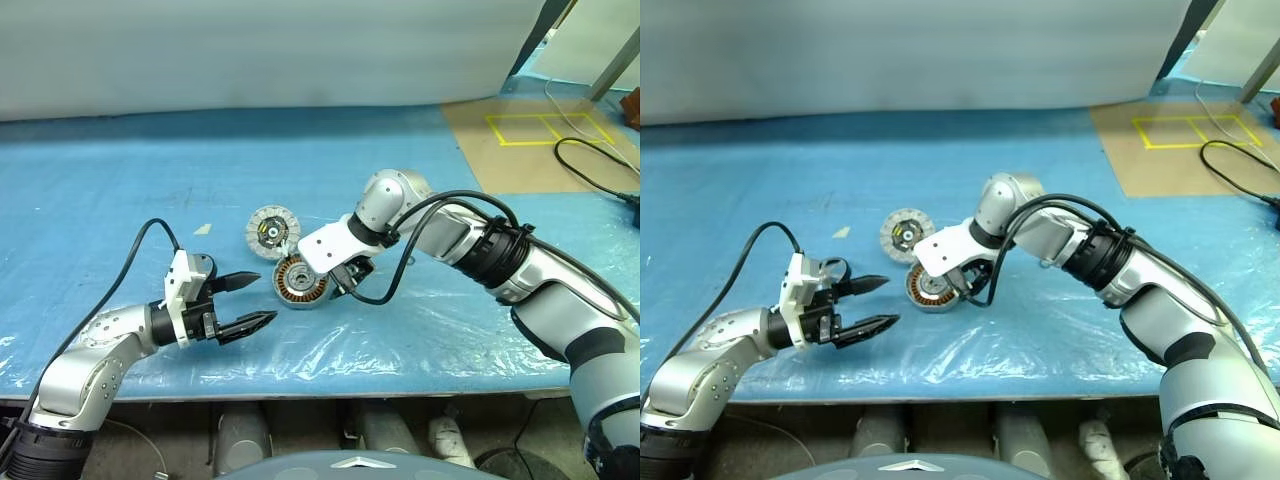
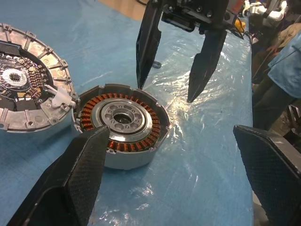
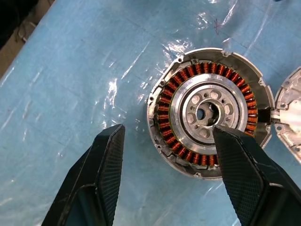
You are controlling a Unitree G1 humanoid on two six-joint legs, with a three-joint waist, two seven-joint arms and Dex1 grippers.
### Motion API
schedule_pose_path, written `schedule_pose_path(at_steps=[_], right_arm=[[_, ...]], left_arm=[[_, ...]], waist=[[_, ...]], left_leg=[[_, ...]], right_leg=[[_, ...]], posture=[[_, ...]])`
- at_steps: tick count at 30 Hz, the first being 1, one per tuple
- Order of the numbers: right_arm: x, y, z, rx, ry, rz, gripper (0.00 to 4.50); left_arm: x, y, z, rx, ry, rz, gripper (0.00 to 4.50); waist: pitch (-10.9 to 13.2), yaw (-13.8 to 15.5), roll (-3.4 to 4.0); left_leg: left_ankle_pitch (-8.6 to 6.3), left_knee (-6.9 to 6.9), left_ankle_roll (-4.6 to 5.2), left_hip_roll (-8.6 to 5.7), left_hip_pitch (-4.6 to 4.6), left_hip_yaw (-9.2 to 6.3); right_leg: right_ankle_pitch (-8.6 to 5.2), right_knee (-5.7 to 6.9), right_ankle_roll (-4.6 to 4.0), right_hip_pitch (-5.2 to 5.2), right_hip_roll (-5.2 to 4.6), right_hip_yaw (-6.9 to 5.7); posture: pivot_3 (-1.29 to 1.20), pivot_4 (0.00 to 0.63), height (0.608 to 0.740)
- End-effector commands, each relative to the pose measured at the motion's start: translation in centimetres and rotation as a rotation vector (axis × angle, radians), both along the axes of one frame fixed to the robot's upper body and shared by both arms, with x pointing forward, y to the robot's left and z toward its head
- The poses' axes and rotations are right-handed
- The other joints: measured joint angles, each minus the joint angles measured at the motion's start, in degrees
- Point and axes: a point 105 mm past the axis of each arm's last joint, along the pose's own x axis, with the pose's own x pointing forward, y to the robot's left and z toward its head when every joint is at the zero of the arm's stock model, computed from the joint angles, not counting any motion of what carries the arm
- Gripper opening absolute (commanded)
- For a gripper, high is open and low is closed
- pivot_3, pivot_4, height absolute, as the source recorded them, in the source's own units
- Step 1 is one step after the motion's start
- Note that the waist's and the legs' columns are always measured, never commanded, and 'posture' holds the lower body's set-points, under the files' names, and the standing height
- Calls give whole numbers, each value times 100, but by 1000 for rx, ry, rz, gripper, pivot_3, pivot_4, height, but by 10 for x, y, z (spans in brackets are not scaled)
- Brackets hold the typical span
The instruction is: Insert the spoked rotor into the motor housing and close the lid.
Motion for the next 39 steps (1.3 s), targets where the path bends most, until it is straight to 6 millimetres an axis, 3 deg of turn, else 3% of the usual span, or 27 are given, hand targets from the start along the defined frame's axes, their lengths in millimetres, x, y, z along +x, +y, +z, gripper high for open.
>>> schedule_pose_path(at_steps=[1,13,20,28,35,36,39], right_arm=[[3,2,5,15,-32,23,3113],[8,2,-17,-42,-58,23,3113],[9,7,-16,-49,-69,47,3113],[13,3,-35,-84,-87,33,3113],[8,6,-37,-84,-69,41,3113],[8,6,-37,-84,-65,39,2696],[9,6,-35,-87,-58,26,2024]], left_arm=[[-3,-1,8,4,-53,-1,4446],[-9,-1,0,25,-51,1,4446],[-9,-1,-4,24,-46,8,4446],[-9,-3,-4,17,-50,10,4446],[-9,0,-5,26,-57,9,4446],[-9,1,-5,27,-58,10,4446],[-8,1,-5,27,-61,15,4446]], waist=[[0,2,0],[-1,1,-2],[-1,2,-2],[-1,2,-2],[-1,8,-3],[-1,8,-3],[-4,5,-6]], left_leg=[[0,0,0,0,-2,0],[0,0,3,1,-1,0],[0,0,3,1,-3,0],[0,0,4,1,0,0],[-1,2,7,1,13,0],[0,3,7,1,13,0],[0,4,8,1,15,0]], right_leg=[[0,-2,0,0,0,0],[0,-2,-1,0,0,-2],[0,-3,-1,0,0,-3],[0,-2,-2,3,-1,-2],[0,-1,-2,16,-2,-3],[0,0,-2,17,-2,-3],[0,-1,-2,20,-2,-3]], posture=[[0,150,740],[0,150,740],[0,150,740],[0,150,740],[0,150,740],[0,150,740],[0,150,740]])
